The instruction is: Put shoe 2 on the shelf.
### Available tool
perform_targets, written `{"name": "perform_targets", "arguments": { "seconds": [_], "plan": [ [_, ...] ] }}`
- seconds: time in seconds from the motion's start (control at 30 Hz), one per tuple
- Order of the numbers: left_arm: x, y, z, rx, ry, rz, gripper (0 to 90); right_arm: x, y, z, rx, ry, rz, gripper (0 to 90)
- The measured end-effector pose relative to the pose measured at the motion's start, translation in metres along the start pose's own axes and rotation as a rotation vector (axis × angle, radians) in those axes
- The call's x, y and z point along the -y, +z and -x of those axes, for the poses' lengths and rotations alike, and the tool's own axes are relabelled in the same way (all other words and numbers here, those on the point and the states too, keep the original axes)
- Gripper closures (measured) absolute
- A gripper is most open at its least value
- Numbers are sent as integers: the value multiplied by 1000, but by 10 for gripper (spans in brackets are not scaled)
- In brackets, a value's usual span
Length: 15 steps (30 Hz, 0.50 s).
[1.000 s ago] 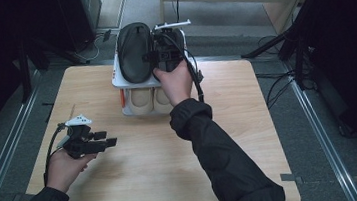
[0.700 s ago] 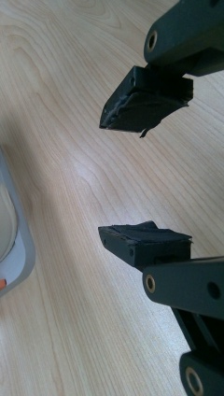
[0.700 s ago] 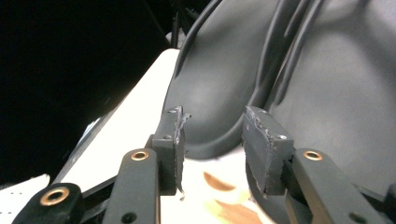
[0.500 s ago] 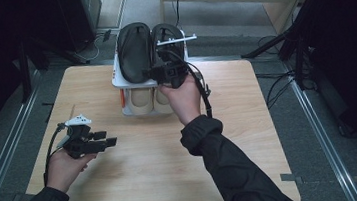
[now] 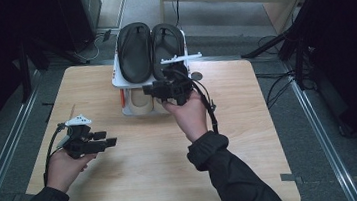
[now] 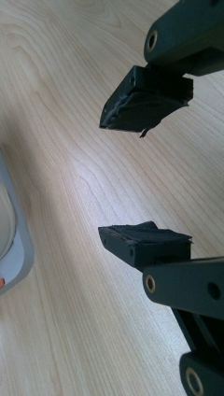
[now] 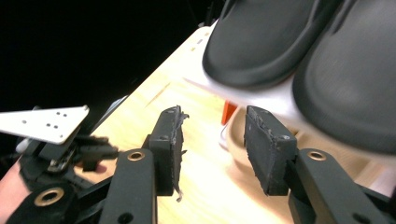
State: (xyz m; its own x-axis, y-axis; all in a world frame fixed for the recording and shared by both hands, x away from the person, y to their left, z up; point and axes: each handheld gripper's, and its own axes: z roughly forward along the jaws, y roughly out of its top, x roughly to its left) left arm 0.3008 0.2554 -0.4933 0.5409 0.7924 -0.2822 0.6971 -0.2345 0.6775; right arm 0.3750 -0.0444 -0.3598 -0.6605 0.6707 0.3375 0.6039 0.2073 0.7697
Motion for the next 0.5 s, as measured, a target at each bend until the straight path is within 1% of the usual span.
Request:
{"name": "perform_targets", "arguments": {
  "seconds": [0.1, 0.13, 0.2, 0.23, 0.27, 0.33, 0.5],
  "plan": [
    [0, 0, 1, 1, 1, 0, 423, 8, 1, 0, -13, -9, -11, 574],
    [0, 0, 0, 2, 2, 1, 423, 12, 1, -1, -19, -23, -17, 574],
    [0, -1, 0, 0, 1, 3, 423, 17, 2, -1, -31, -34, -30, 575],
    [0, -1, 0, 1, 1, 4, 423, 20, 2, -1, -39, -44, -27, 574],
    [0, -1, 0, 1, 1, 2, 423, 23, 3, -3, -40, -62, -37, 569],
    [0, -1, 0, 2, 3, 2, 423, 29, 4, -4, -33, -91, -47, 553],
    [0, 0, 1, 6, -1, 5, 423, 43, 6, 2, -58, -83, -58, 552]
  ]
}}
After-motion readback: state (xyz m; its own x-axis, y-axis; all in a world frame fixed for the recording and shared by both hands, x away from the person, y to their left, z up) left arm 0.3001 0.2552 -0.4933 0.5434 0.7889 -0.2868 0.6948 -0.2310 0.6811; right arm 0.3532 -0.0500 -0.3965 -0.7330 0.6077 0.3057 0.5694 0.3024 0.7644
